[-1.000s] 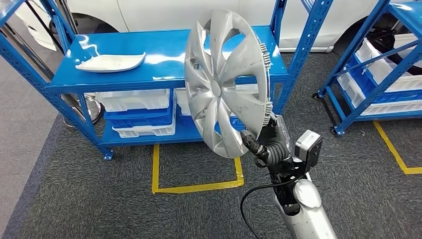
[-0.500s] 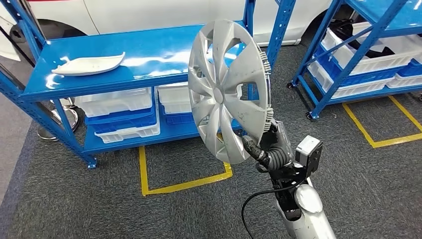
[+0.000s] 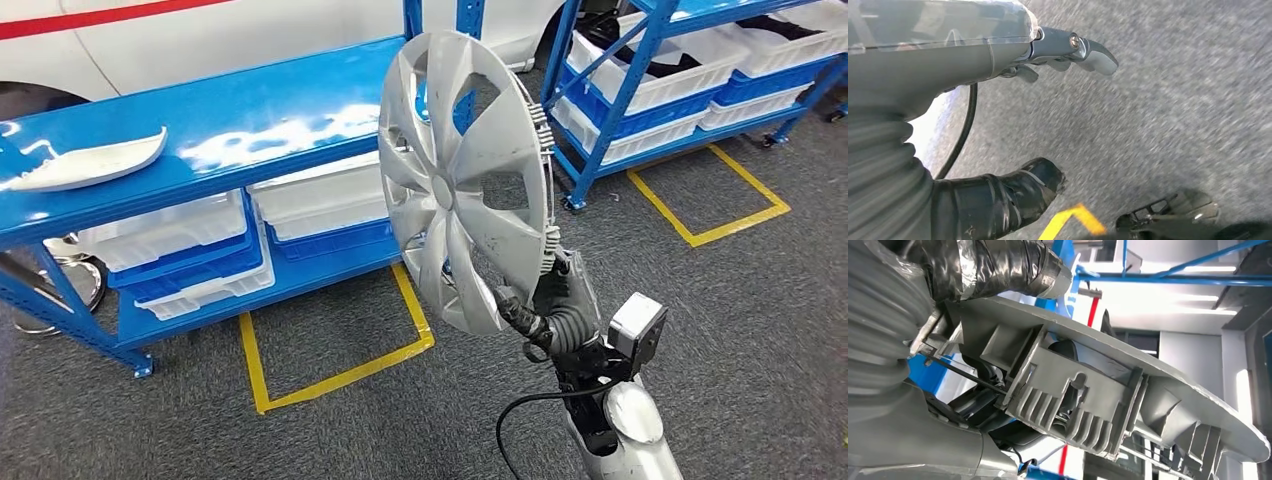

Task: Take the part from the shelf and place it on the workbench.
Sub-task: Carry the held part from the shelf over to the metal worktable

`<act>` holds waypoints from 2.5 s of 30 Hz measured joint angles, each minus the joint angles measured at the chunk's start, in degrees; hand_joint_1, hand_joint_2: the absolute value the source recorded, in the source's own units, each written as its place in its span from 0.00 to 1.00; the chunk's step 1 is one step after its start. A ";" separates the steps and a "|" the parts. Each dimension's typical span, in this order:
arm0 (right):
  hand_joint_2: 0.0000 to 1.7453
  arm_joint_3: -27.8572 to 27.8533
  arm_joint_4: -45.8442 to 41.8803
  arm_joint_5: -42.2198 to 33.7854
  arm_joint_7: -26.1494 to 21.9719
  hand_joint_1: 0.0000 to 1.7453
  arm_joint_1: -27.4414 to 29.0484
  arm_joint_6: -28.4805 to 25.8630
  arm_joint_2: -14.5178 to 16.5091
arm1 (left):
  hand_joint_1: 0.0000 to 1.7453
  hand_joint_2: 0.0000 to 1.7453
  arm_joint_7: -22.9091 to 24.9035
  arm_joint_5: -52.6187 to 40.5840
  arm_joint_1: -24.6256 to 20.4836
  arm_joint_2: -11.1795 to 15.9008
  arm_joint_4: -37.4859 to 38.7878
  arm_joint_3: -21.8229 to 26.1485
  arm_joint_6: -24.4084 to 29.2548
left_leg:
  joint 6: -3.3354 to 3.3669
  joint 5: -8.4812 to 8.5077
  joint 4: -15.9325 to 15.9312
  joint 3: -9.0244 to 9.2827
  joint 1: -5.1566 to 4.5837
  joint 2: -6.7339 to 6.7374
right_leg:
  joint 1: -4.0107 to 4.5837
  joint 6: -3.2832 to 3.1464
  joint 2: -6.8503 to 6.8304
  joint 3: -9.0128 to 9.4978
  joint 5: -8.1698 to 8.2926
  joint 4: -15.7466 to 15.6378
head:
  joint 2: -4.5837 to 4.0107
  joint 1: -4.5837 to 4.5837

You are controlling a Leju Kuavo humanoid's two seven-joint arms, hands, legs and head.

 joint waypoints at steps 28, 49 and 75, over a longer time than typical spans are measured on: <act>1.00 0.13 -5.46 2.54 -0.83 1.00 4.19 -1.68 -0.28 | 0.00 1.00 0.78 -1.07 -1.53 -0.54 0.01 0.00 -0.90 | -0.63 -4.66 7.63 -4.08 0.13 1.60 | -0.13 0.13 -1.22 -0.02 -0.17 -0.25 | 0.00 0.24; 1.00 0.13 -7.49 2.91 -1.72 1.00 6.65 -2.04 -0.99 | 0.00 1.00 1.87 -2.23 -2.19 -0.78 0.00 -0.15 -0.94 | 0.05 2.40 -8.60 3.15 0.12 6.65 | -0.94 3.60 -7.03 0.25 -1.17 -0.07 | 0.00 0.55; 1.00 0.13 -7.28 2.20 -2.66 1.00 4.76 -0.50 -1.18 | 0.00 1.00 0.93 -0.35 -0.02 0.08 0.01 1.64 0.69 | 1.45 3.46 -9.37 2.55 0.66 4.02 | -1.39 4.12 -3.95 -5.46 -4.91 11.37 | 0.00 0.90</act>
